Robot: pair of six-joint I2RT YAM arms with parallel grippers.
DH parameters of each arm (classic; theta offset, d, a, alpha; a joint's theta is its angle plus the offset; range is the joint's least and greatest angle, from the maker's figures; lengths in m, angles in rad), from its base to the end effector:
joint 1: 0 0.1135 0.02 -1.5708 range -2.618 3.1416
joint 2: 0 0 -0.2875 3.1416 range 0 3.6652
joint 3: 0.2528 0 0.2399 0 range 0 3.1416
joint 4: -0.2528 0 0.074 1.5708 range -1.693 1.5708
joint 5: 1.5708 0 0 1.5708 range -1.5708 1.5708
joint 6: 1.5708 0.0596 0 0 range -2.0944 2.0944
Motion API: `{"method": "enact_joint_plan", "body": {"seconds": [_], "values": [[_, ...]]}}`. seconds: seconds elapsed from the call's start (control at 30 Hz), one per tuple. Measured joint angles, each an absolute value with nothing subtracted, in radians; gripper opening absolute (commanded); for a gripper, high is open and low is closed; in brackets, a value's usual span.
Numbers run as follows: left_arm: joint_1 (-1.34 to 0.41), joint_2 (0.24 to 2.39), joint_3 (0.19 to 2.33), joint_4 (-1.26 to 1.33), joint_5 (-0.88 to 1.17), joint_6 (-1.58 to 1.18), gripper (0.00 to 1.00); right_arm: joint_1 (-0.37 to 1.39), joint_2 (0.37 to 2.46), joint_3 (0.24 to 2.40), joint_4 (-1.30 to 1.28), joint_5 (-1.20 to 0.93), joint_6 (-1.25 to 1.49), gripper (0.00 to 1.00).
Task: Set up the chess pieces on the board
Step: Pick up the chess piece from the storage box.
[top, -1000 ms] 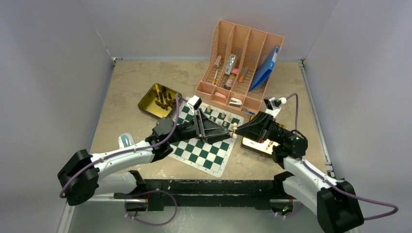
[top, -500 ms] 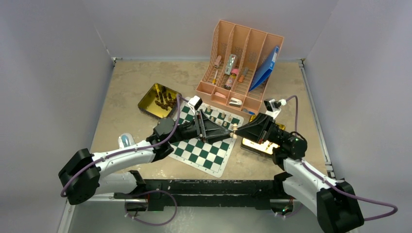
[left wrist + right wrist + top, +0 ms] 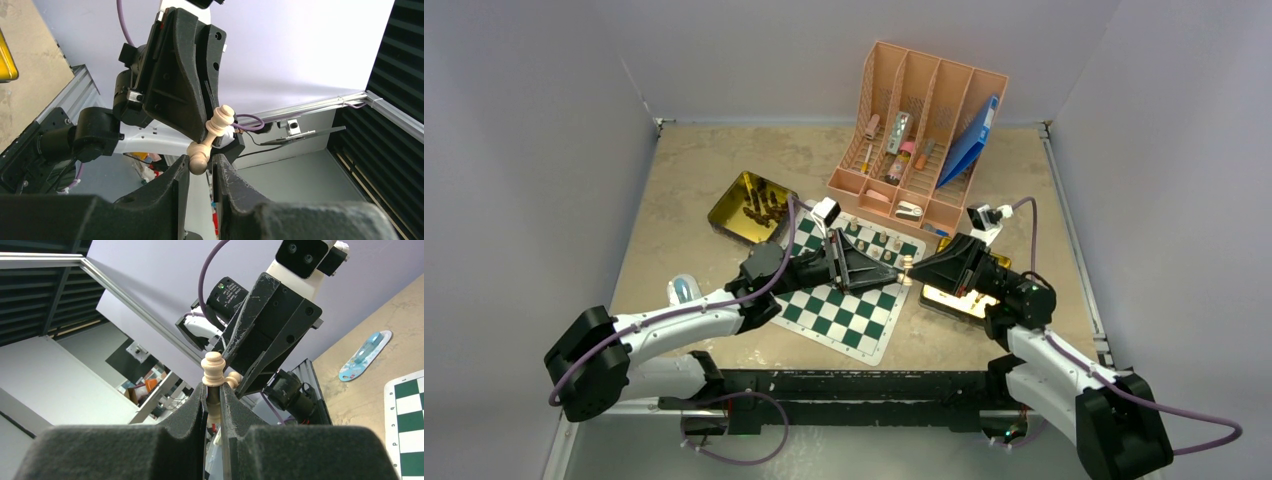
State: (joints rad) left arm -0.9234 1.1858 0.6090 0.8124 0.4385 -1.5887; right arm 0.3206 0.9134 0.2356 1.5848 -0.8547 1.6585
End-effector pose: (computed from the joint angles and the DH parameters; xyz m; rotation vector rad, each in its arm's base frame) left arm 0.1390 -0.2257 0.3334 -0.1055 1.8433 -2.2656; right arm 0.1117 0.0844 0.3313 -0.3184 1.2264 2.0454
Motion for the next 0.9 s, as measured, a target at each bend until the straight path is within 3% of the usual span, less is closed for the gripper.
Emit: {"method": "enact_joint_plan", "body": {"seconds": [0.13, 0.27, 0.43, 0.67, 0.8, 0.9], "values": [[-0.923, 1.184, 0.609, 0.791, 0.439, -1.578, 0.06, 0.321, 0.913, 0.229, 1.585, -0.855, 1.658, 0.06], [-0.923, 1.151, 0.612, 0.707, 0.432, -1.520, 0.00, 0.321, 0.907, 0.213, 1.585, -0.858, 1.656, 0.05], [-0.923, 1.060, 0.671, 0.465, 0.342, -1.318, 0.00, 0.321, 0.881, 0.173, 1.584, -0.863, 1.630, 0.04], [-0.923, 1.014, 0.910, 0.051, 0.060, -0.881, 0.00, 0.321, 0.747, 0.142, 1.575, -0.907, 1.466, 0.04], [-0.913, 1.100, 1.003, -0.093, -0.134, -0.664, 0.00, 0.322, 0.601, 0.190, 1.374, -0.915, 1.256, 0.06], [-0.849, 1.233, 1.042, -0.160, -0.205, -0.560, 0.00, 0.323, 0.509, 0.313, 1.045, -0.887, 1.026, 0.07]]}}
